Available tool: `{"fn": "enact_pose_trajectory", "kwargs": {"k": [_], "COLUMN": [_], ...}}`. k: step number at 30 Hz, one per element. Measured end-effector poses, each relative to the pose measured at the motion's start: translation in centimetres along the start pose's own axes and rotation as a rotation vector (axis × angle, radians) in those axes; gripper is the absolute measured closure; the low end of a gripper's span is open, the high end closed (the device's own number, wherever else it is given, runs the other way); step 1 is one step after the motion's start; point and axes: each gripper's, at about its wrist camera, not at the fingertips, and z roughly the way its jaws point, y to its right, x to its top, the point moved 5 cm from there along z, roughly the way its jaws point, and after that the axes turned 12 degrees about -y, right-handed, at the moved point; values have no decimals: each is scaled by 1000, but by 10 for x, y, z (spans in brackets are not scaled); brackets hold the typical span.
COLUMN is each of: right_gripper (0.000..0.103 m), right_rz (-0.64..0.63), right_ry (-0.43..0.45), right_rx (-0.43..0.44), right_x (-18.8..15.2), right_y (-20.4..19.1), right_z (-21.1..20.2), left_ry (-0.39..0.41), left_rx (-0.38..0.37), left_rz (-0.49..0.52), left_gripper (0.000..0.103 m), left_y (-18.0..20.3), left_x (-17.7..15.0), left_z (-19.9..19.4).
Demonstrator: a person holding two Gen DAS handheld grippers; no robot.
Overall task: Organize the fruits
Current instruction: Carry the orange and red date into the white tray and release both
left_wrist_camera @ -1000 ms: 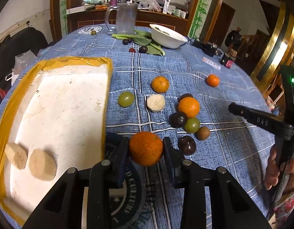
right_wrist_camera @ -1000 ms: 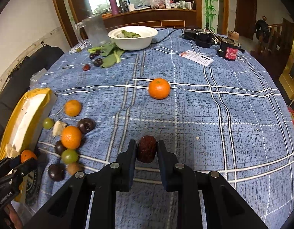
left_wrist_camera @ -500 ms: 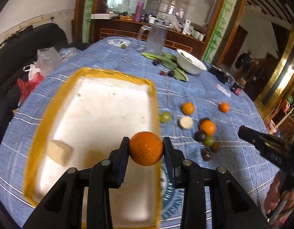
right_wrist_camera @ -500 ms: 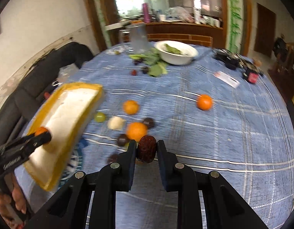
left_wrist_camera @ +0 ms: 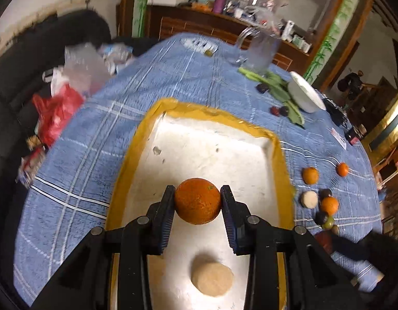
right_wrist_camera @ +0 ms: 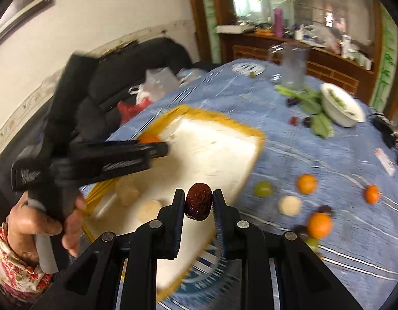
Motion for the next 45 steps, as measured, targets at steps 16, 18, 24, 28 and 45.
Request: {"fn": "enact_pose_trajectory", "kwargs": {"k": [16, 18, 24, 28, 45], "right_gripper": [79, 79, 78, 78, 64], "right_rz": [15, 22, 8, 11, 13], "right_ry": [-121, -124, -118, -115, -44], "right_rx": [-6, -14, -31, -31, -13], "right_x": [8, 8, 8, 7, -3], "right_y": [-5, -3, -5, -5, -4], "right_z": [84, 89, 89, 88, 48], "left_ry": [-43, -38, -33, -28, 73], "left_rx": [58, 70, 48, 44, 30], "left_rz": [-35, -30, -24, -19, -42], "left_gripper": [69, 69, 57, 51, 39], "left_y": [-18, -18, -16, -11, -2], "left_x": [8, 8, 9, 8, -8], "left_z": [35, 36, 36, 36, -14]}}
